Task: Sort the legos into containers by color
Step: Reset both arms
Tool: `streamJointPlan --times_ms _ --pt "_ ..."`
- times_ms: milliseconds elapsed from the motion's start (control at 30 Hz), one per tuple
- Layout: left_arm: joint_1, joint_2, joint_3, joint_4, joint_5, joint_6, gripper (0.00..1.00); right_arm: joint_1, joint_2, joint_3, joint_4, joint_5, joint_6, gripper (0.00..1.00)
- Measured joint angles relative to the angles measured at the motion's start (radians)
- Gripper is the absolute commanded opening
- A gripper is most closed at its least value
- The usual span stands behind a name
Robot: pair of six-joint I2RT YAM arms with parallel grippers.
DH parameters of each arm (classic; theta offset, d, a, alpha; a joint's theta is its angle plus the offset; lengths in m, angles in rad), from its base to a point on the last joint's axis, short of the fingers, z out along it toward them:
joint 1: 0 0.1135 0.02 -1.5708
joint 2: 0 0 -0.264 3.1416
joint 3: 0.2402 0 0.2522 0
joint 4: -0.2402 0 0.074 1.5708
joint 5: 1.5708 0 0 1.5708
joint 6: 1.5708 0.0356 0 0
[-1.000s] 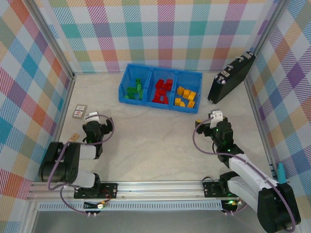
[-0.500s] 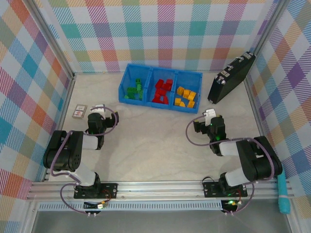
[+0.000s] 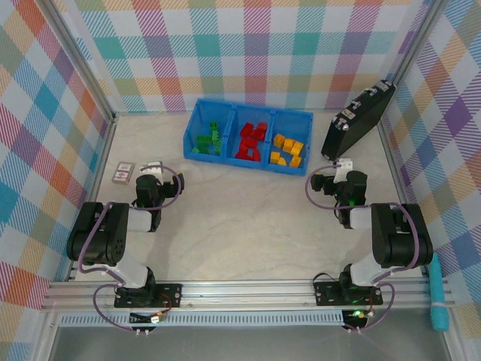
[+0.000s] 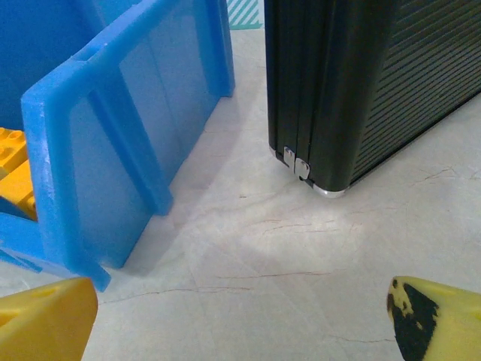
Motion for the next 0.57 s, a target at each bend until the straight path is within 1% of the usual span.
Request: streamJointPlan --times_ms 567 --pt "0.000 0.000 0.000 -0.004 0.000 0.011 1.00 0.002 0.000 0.011 -0.032 -0.003 0.003 0.99"
